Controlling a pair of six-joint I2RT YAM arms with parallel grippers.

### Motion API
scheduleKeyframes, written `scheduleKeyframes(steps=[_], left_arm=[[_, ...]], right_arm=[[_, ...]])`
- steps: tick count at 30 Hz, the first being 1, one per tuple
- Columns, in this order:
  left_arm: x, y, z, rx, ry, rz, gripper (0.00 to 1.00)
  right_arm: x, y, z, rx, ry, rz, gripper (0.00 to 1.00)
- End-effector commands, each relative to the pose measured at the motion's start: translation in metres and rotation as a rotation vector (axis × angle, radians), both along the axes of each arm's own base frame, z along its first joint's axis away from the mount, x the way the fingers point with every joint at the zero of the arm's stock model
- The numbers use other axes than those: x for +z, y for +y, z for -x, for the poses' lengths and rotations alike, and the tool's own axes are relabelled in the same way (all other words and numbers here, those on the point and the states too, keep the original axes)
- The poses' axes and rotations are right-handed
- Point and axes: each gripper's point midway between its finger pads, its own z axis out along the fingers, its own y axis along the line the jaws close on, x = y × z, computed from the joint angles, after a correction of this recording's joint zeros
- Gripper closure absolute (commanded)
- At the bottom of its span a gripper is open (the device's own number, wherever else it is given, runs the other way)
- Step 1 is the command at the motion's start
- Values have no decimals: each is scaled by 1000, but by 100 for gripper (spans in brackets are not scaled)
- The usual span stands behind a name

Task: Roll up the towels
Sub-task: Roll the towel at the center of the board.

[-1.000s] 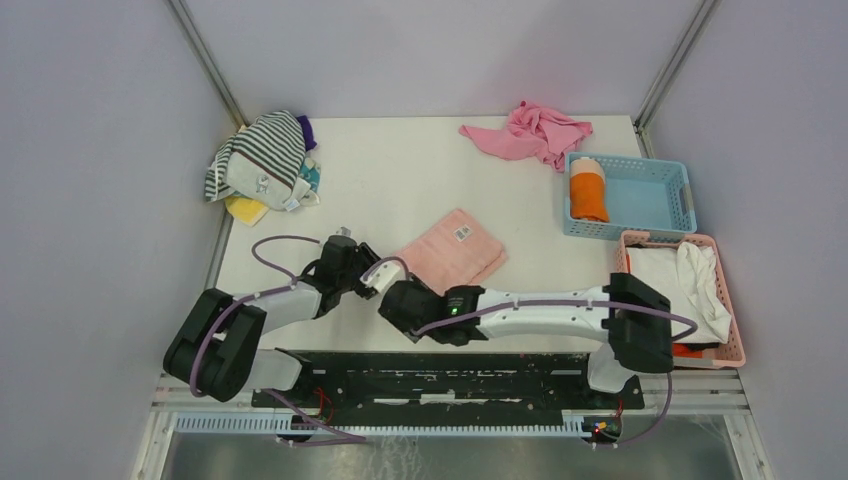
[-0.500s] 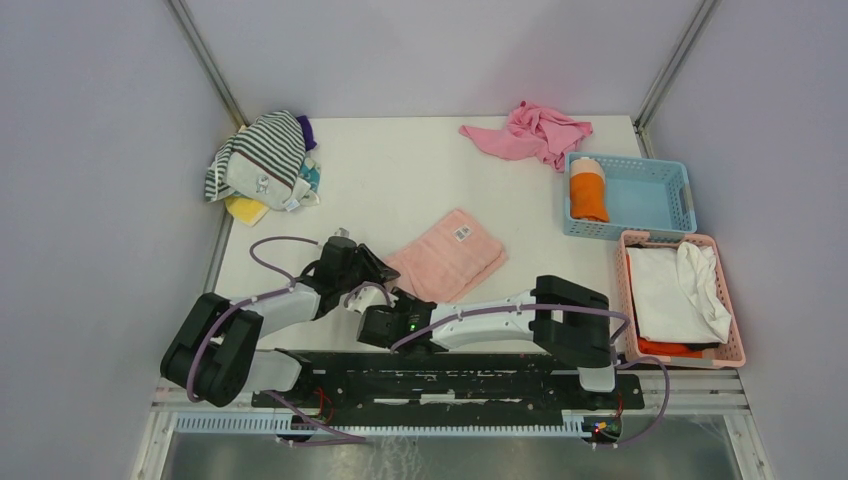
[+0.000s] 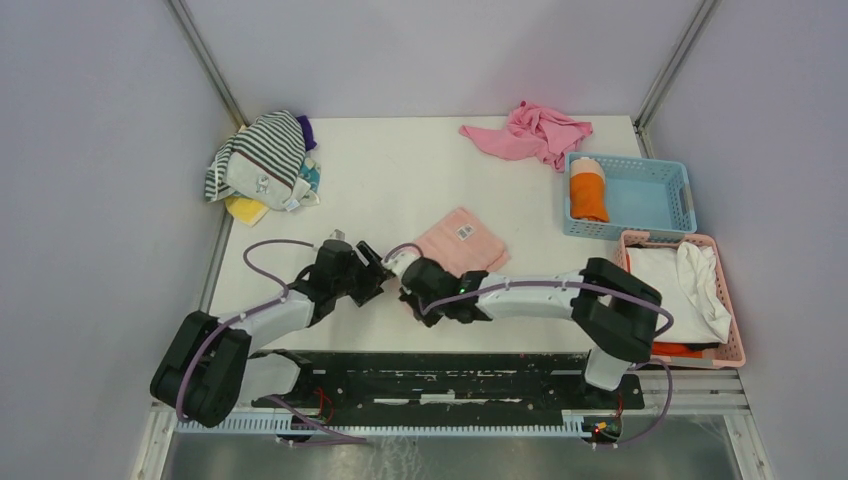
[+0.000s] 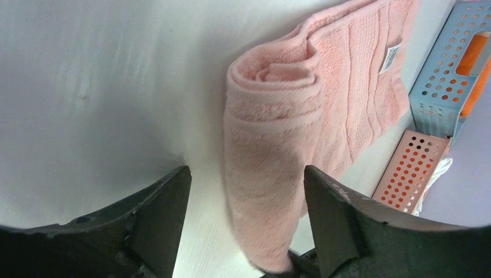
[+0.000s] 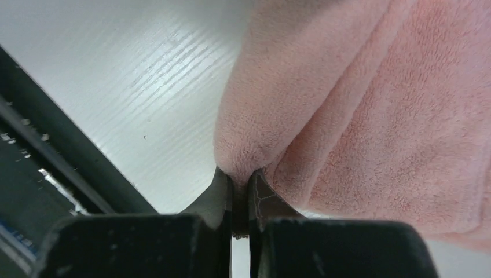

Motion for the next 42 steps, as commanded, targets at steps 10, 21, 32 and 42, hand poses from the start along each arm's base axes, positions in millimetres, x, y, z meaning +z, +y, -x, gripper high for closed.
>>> scheduleKeyframes(steps=[10, 21, 32, 42], left_arm=[[27, -11, 14, -38, -28, 136, 10], [16, -18, -5, -45, -4, 121, 11], [-10, -26, -24, -71, 61, 78, 27], [-32, -17, -9, -48, 141, 31, 80]], right_arm=[[48, 18, 20, 57, 739, -837, 100], [14, -9, 6, -112, 953, -933, 100], [-43, -45, 18, -322, 985, -678, 99], [-35, -71, 7, -312, 759, -407, 89]])
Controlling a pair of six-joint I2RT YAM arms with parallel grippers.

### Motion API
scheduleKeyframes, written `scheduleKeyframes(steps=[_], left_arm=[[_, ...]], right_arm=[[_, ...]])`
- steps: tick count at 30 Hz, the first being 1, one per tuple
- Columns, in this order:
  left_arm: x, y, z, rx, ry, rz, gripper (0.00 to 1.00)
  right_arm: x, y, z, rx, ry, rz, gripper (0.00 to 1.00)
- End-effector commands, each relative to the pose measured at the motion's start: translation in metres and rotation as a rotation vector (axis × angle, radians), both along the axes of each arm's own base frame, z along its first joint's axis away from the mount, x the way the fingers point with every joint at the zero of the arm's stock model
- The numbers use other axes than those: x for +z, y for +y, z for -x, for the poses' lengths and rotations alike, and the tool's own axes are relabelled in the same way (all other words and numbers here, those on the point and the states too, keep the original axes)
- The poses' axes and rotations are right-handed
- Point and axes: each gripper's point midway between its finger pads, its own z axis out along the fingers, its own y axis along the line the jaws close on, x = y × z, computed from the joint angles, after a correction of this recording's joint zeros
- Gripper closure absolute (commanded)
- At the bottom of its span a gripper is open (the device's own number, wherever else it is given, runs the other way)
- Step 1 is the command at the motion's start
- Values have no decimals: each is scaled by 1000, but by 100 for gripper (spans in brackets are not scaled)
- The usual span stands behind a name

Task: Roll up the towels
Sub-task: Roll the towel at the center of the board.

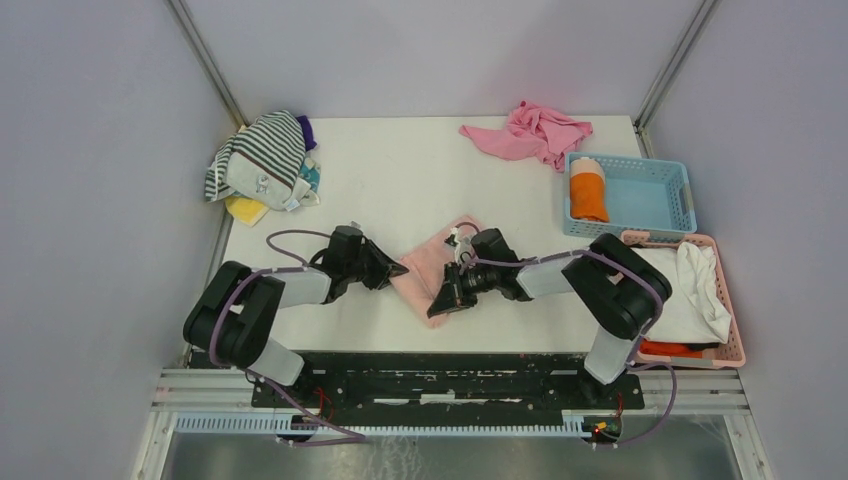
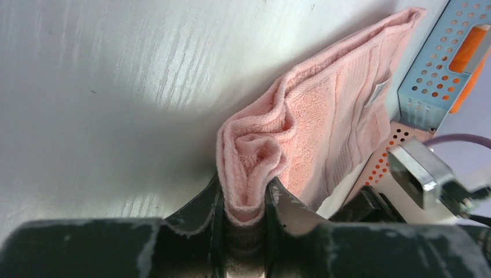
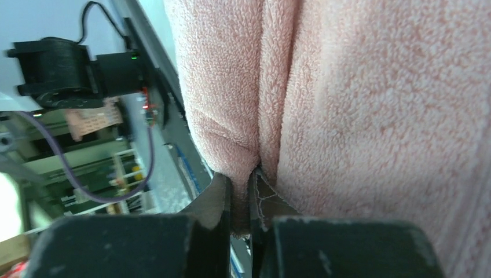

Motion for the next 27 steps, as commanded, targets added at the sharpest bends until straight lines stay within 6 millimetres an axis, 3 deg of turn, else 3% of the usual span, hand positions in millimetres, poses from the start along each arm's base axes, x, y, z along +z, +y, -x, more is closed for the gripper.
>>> scheduleKeyframes(steps=[1, 6, 10, 14, 15, 17, 21, 27], left_arm=[[-18, 16, 16, 24, 68, -85, 82], [-16, 33, 24, 85, 99, -167, 89], [-15, 42, 27, 135, 131, -196, 92], [-14, 44, 27, 169, 150, -194, 93], [-14, 44, 27, 173, 155, -195, 93], [-14, 44, 27, 176, 162, -197, 93], [-14, 46, 28, 193, 162, -196, 93], [-14, 46, 29, 203, 165, -194, 92]], right_arm=[[-26, -39, 7, 20, -94, 332, 86], [2, -38, -2, 73, -346, 500, 67], [37, -36, -12, 72, -586, 611, 53], [76, -25, -15, 72, -815, 667, 45], [84, -20, -14, 74, -871, 678, 38], [100, -4, -6, 104, -984, 676, 35], [104, 25, 6, 164, -1121, 724, 34], [70, 48, 6, 195, -1215, 879, 39]])
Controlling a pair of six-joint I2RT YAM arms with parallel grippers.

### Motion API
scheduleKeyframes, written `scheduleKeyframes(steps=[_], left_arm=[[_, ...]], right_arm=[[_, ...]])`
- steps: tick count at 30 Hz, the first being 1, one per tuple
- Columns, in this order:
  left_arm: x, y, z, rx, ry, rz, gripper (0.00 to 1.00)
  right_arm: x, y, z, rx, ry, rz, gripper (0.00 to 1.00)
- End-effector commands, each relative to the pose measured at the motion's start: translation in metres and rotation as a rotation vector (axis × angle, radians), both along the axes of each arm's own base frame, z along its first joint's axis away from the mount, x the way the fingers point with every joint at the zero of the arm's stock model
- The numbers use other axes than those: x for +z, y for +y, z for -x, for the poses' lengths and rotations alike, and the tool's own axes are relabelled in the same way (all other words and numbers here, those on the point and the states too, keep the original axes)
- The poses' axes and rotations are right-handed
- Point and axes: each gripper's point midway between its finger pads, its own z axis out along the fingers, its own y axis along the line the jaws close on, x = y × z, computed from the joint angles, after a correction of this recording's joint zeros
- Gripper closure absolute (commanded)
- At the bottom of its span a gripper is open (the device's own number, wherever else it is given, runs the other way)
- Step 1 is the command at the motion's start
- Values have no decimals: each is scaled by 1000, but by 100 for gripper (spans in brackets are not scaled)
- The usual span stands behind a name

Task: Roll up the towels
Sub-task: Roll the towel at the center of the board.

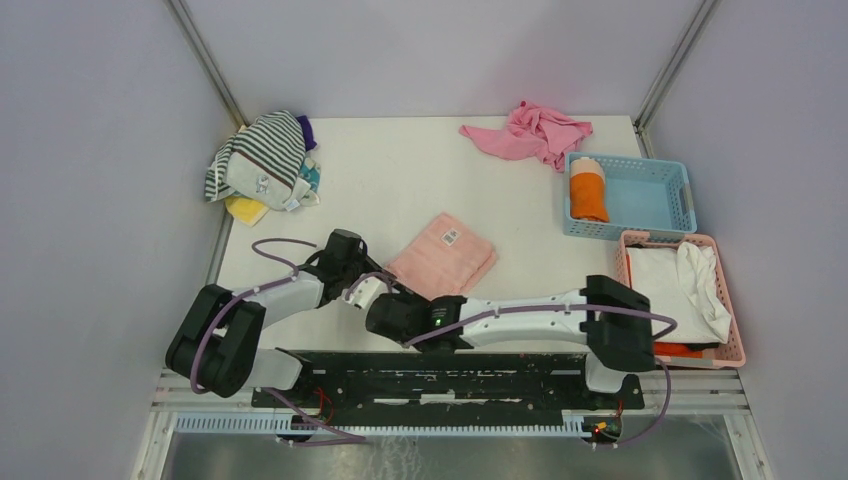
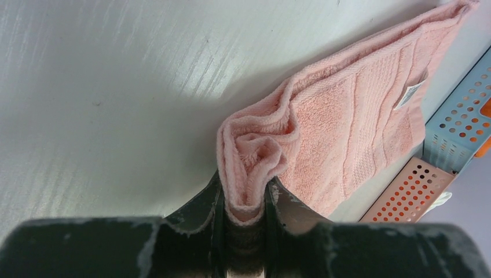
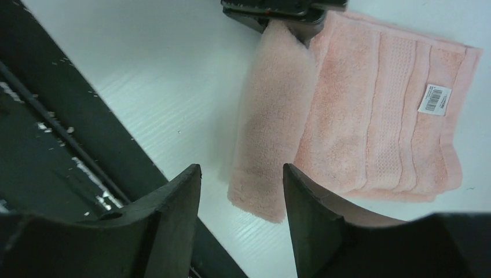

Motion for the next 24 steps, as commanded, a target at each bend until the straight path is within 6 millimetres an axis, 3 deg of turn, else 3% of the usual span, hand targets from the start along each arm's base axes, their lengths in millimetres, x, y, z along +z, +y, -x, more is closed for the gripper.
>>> scheduleKeyframes(steps=[1, 12, 19, 24], left_arm=[[-13, 16, 9, 63, 59, -73, 91], [-13, 15, 8, 59, 53, -68, 91], [-17, 16, 13, 56, 58, -66, 88], [-15, 15, 13, 37, 40, -63, 86]], right_arm=[[-19, -3, -20, -62, -147, 135, 39], [-69, -6, -24, -64, -149, 275, 39], [-105, -25, -34, -103, -54, 340, 40], [-113, -38, -40, -122, 27, 338, 57]])
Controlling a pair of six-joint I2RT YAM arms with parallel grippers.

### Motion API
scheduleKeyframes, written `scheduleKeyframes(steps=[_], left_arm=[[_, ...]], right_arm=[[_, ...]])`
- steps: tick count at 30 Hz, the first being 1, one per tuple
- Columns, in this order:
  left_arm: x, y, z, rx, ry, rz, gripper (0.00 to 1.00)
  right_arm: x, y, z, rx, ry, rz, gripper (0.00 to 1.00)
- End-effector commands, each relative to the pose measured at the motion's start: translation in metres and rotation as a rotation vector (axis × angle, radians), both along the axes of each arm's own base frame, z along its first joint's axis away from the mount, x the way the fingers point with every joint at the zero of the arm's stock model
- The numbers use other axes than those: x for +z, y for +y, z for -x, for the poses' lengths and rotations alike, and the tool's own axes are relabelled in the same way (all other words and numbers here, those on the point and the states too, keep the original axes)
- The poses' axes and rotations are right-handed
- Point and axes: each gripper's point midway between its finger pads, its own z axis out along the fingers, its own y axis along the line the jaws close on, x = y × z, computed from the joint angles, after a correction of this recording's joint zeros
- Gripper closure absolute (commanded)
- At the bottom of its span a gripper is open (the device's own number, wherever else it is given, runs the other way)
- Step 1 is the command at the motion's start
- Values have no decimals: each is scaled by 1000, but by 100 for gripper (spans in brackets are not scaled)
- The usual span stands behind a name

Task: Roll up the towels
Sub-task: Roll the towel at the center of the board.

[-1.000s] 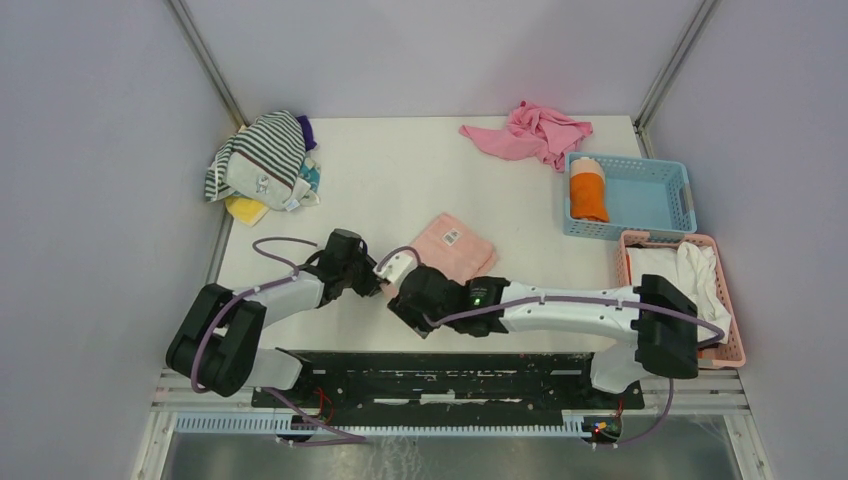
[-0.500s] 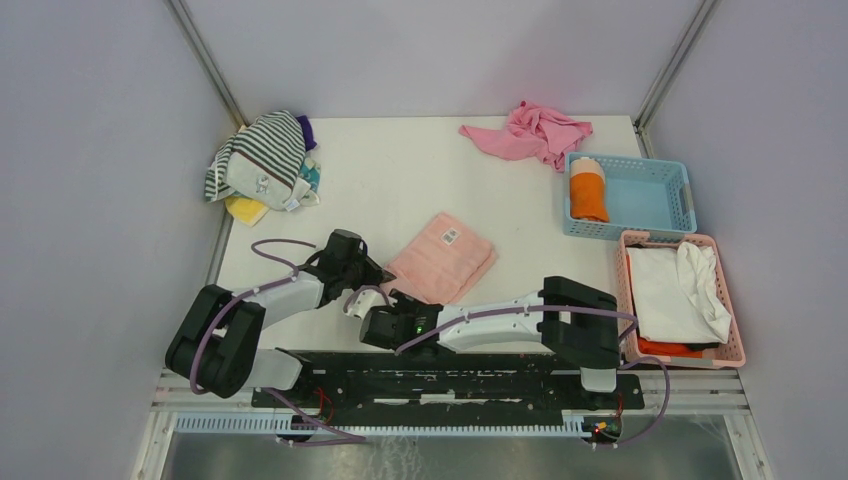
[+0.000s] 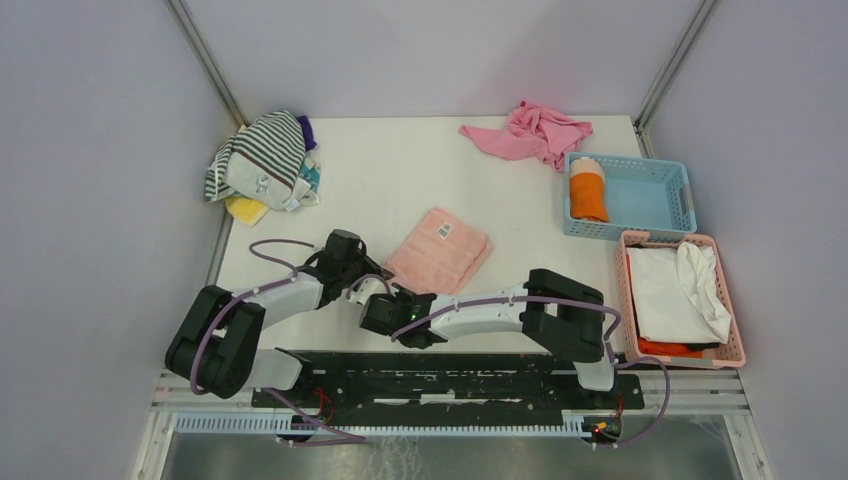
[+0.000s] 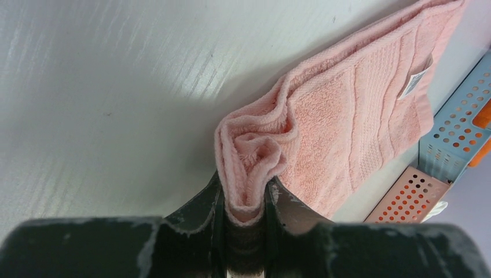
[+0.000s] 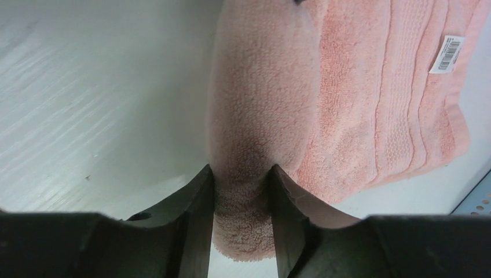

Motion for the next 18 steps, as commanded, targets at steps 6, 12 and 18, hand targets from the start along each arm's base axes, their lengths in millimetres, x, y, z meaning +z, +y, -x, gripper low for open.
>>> scheduleKeyframes(steps=[6, 12, 18], left_arm=[[5, 20, 13, 1, -6, -97, 70], [45, 40, 11, 28, -120, -159, 31], [68, 59, 24, 50, -174, -199, 16]], right_arm=[[-16, -4, 20, 32, 336, -120, 97], [35, 30, 50, 116, 714, -466, 99], [58, 41, 41, 58, 994, -667, 99]])
